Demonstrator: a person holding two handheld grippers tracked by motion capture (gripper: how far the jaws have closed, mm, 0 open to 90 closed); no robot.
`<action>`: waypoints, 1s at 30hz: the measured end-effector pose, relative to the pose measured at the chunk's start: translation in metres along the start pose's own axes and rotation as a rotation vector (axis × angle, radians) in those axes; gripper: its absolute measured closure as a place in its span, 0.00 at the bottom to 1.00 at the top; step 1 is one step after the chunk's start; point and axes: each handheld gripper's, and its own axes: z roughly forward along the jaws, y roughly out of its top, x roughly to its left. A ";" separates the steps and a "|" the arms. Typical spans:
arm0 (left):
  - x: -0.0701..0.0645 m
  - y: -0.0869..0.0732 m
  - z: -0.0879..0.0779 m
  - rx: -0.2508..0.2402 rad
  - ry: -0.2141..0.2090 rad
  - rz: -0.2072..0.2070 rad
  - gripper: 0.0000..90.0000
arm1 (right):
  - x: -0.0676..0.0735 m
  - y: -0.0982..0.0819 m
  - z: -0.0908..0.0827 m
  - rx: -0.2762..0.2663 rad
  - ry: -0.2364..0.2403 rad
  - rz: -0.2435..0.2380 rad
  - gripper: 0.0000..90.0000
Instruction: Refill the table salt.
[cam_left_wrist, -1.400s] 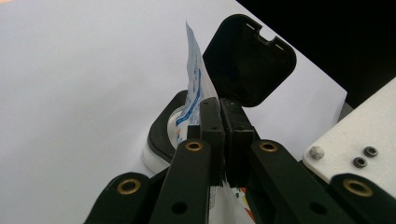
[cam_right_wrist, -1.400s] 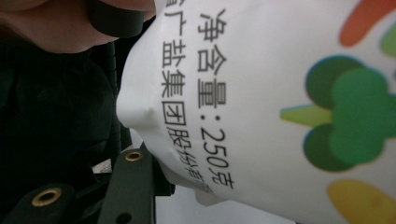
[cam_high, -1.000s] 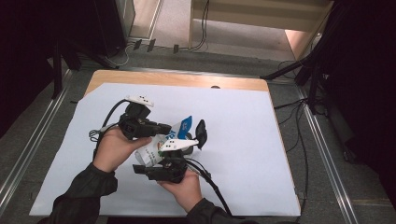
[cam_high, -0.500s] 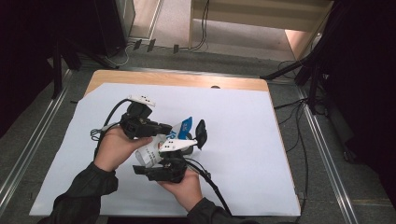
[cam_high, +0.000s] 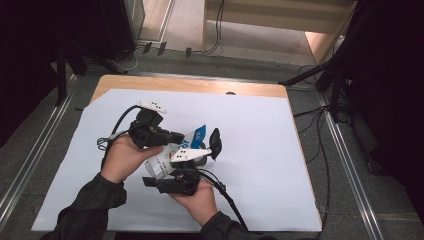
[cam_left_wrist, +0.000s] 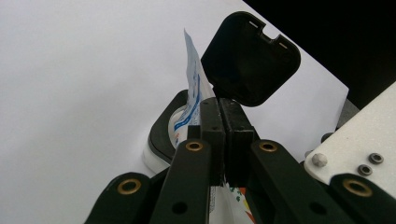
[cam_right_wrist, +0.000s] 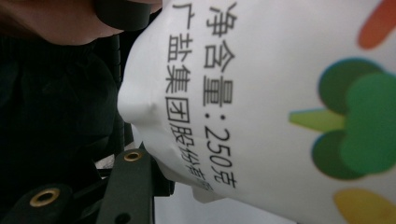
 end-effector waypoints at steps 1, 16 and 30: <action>0.000 0.000 0.000 -0.001 0.001 0.000 1.00 | 0.000 0.000 0.000 -0.001 0.002 -0.002 0.63; -0.002 0.001 -0.001 -0.003 0.004 0.005 1.00 | 0.001 0.001 -0.001 -0.006 0.008 0.006 0.63; -0.002 0.003 -0.001 0.002 0.000 0.003 1.00 | 0.000 0.001 -0.002 -0.017 0.014 0.024 0.63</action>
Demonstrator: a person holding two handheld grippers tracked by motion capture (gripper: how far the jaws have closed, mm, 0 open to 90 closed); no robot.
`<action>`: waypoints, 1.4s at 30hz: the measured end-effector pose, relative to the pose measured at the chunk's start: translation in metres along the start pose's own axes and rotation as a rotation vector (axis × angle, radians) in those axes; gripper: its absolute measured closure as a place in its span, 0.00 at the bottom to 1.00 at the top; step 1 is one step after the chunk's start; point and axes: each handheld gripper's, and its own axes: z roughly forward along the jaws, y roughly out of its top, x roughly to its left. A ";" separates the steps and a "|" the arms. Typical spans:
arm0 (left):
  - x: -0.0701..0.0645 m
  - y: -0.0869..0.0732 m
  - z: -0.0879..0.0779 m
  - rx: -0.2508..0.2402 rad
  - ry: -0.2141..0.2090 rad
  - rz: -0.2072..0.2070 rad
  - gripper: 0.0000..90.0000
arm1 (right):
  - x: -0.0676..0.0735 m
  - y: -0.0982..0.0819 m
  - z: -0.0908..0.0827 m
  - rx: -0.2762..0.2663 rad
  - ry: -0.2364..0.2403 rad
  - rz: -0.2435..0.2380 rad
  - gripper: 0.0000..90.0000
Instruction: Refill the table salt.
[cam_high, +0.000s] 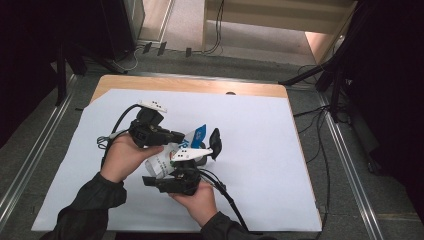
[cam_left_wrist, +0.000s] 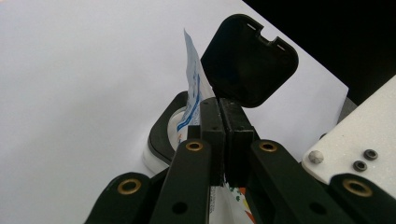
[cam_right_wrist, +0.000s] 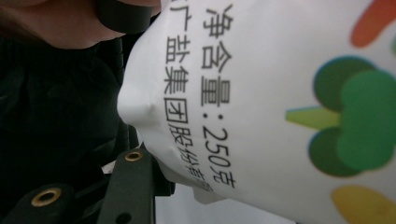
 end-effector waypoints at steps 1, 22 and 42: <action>0.000 0.000 0.000 0.000 0.001 0.000 1.00 | 0.000 0.000 0.000 0.000 -0.001 -0.001 0.63; -0.005 0.002 -0.002 -0.009 0.020 0.020 1.00 | 0.000 0.001 -0.002 -0.010 -0.002 -0.003 0.64; 0.001 0.002 0.004 0.026 0.002 0.000 1.00 | -0.002 -0.001 0.000 0.000 0.012 0.019 0.63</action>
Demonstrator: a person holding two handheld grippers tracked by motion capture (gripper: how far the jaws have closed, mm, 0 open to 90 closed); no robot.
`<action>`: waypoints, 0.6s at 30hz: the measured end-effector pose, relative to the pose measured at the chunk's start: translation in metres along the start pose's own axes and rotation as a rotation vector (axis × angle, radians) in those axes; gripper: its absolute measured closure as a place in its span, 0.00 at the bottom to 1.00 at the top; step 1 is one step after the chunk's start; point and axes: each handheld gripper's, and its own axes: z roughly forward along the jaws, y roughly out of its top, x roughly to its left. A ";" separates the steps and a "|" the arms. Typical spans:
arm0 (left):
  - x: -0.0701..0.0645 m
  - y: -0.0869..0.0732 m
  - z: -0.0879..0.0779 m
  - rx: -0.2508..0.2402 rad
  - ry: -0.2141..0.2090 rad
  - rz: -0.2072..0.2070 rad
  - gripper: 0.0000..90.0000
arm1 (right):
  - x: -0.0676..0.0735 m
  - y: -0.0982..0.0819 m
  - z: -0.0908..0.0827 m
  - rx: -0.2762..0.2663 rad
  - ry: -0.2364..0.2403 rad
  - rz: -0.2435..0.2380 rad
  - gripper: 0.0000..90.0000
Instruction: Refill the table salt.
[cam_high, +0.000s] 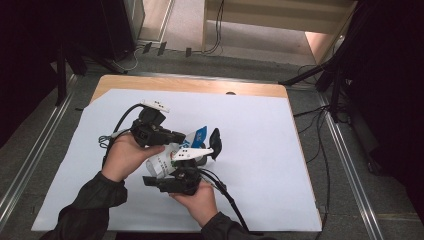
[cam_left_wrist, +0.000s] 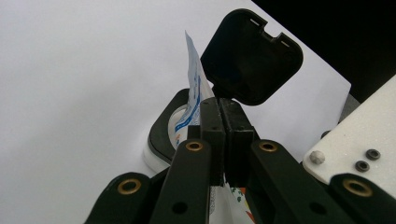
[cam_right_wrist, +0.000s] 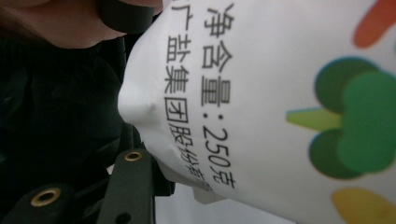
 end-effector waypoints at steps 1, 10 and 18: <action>0.000 0.000 0.000 0.000 0.002 -0.001 1.00 | 0.000 0.000 0.000 0.001 0.000 -0.001 0.63; 0.000 0.000 0.002 0.006 -0.001 0.008 1.00 | -0.001 -0.001 -0.001 0.000 -0.005 0.000 0.63; 0.003 -0.001 0.005 0.005 -0.026 -0.005 1.00 | -0.002 -0.003 -0.001 0.003 -0.008 0.003 0.63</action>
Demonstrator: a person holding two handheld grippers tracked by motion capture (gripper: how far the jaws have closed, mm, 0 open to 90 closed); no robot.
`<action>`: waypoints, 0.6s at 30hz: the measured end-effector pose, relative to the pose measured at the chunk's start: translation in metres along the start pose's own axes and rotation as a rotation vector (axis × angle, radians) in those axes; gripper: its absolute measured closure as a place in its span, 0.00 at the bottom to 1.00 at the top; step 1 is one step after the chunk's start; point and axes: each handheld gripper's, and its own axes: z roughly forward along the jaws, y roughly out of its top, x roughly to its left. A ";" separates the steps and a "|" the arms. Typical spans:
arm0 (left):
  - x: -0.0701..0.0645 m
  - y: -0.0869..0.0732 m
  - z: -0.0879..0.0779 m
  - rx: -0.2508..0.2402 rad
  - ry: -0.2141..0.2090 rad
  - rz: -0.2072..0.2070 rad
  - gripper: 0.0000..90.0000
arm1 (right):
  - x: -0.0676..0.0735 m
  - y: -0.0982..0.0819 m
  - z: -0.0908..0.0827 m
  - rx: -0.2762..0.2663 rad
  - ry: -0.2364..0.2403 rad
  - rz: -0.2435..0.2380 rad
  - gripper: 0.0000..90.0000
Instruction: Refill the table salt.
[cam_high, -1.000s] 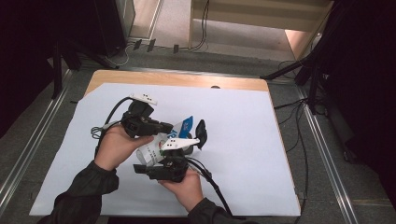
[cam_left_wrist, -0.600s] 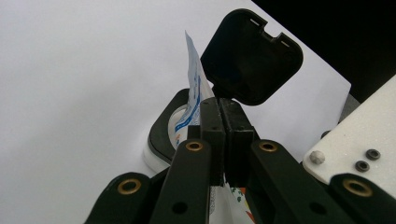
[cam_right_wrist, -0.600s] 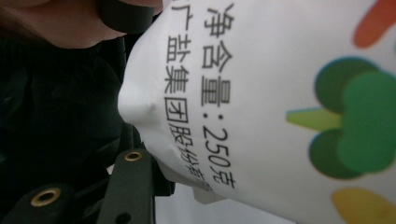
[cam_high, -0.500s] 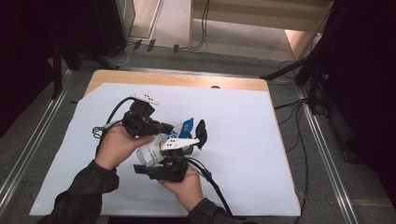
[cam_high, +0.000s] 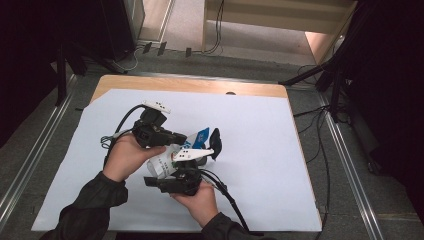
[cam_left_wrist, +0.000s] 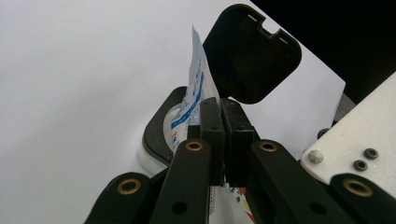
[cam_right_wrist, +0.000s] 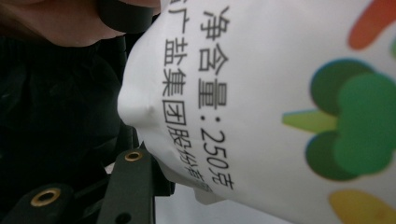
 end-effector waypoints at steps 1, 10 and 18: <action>0.001 0.000 0.000 0.004 -0.003 -0.003 1.00 | 0.000 0.000 0.000 0.000 0.000 0.001 0.63; -0.001 -0.003 -0.003 0.007 0.012 0.009 0.99 | 0.000 -0.003 0.001 0.007 -0.035 -0.038 0.66; 0.004 -0.007 -0.005 0.021 -0.001 -0.004 0.97 | -0.003 -0.011 0.005 0.020 -0.096 -0.086 0.67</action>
